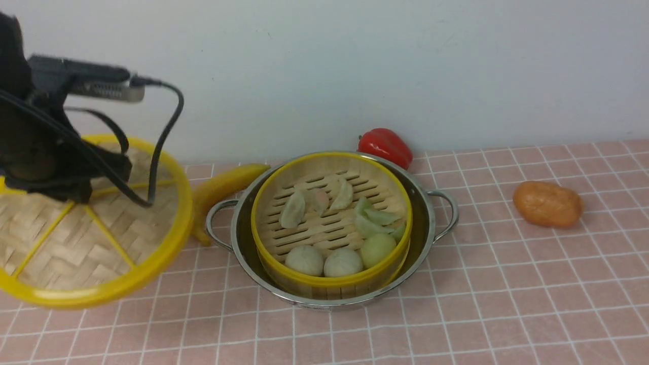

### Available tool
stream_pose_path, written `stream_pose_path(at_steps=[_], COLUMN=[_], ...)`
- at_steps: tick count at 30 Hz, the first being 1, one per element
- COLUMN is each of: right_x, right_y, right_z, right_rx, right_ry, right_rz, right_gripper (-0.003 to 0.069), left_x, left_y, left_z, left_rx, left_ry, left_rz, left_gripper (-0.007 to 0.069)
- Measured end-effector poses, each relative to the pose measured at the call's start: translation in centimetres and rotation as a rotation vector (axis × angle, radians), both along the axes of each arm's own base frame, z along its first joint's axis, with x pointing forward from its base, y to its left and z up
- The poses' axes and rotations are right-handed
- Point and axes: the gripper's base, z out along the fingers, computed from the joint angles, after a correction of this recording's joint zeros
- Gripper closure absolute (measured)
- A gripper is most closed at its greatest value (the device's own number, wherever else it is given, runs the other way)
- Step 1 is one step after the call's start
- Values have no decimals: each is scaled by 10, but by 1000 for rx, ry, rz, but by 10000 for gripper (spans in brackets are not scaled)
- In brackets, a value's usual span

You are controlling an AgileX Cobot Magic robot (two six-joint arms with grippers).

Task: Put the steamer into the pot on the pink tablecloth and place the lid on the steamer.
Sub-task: 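Place the yellow bamboo steamer lid onto the steamer in the pot with the left gripper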

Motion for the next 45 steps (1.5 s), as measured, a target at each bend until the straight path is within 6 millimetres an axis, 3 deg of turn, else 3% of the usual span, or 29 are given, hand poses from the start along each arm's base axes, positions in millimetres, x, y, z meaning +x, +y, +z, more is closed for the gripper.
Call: stream_pose_path(at_steps=[4, 5, 9, 12, 13, 14, 17, 23, 45], right_x=[2, 2, 11, 16, 16, 18, 20, 21, 21], right_y=[1, 1, 6, 9, 9, 11, 13, 14, 14], right_z=[-2, -3, -15, -23, -23, -27, -30, -32, -32], right_rx=[-1, -2, -5, -9, -8, -13, -13, -8, -6], right_ry=[10, 13, 76, 110, 112, 128, 145, 155, 157], right_rz=[2, 3, 7, 12, 12, 15, 21, 26, 29], right_gripper=[293, 293, 293, 293, 293, 293, 293, 293, 293], left_x=[9, 8, 24, 32, 34, 37, 44, 59, 75], left_y=[-57, -60, -128, -162, -162, -178, -199, -213, -222], left_z=[14, 14, -15, -33, -34, -40, -47, -63, -100], left_rx=[-79, -80, 6, 74, 78, 110, 125, 139, 181], left_ry=[-42, -43, -9, -6, -5, -10, -21, 1, 30], left_rz=[-237, -247, -434, -495, -494, -527, -558, -564, -582], left_gripper=[508, 508, 508, 508, 508, 508, 508, 508, 508])
